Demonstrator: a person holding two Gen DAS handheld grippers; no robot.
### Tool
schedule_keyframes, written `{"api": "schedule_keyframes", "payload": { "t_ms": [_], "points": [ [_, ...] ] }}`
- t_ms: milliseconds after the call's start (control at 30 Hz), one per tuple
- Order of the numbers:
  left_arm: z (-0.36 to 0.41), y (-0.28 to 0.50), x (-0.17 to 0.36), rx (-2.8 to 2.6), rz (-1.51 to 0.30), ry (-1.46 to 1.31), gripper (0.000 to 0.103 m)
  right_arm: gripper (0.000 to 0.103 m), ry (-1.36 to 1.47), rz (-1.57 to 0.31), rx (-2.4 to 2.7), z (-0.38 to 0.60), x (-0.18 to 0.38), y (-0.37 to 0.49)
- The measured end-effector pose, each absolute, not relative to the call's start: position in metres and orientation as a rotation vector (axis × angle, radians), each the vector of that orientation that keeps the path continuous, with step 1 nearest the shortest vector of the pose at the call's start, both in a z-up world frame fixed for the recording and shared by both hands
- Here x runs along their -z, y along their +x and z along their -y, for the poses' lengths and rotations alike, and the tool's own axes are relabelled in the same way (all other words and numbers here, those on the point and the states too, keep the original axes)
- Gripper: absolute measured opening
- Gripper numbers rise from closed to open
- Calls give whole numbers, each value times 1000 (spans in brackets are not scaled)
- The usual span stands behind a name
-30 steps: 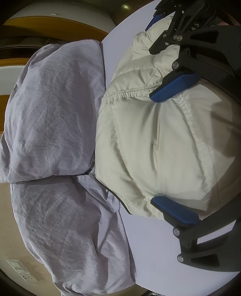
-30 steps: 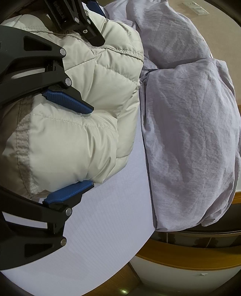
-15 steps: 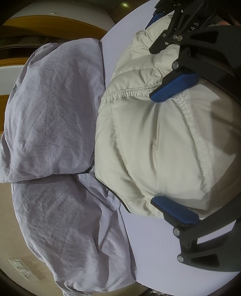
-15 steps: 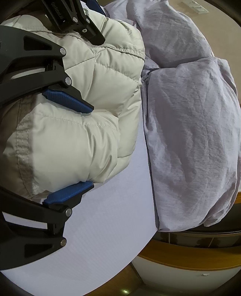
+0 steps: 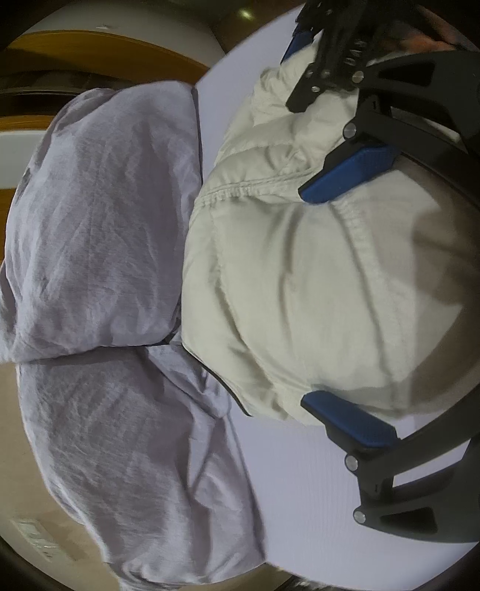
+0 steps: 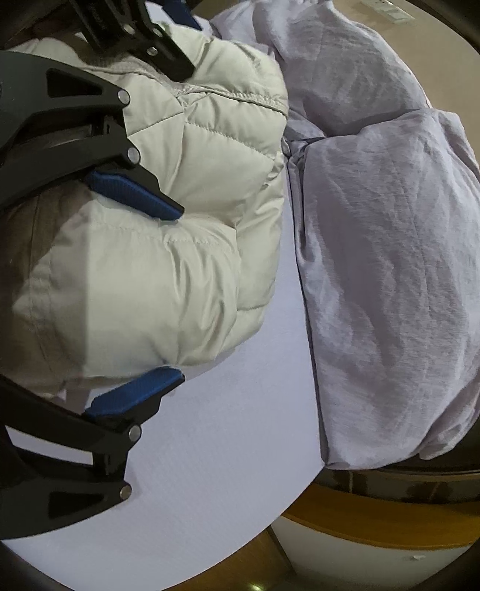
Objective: Fold large clothes
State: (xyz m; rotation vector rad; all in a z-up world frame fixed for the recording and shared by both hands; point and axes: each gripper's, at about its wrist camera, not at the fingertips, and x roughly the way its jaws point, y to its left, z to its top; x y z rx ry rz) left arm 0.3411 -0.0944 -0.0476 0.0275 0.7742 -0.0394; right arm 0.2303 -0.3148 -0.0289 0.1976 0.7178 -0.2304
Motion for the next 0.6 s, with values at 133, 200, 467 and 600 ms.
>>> {"api": "schedule_keyframes", "payload": {
  "t_ms": [133,200,467,600],
  "points": [
    [69,331,37,54,-808,-58,101,93,246,-722,195,336,18,222],
    [54,328,34,46,-821,-91,101,94,288,-745,164,345,16,222],
    [22,323,37,86,-906,-230,101,102,551,-899,-4,376,39,230],
    [15,323,50,110,-943,-312,101,102,698,-955,-80,382,58,232]
  ]
}}
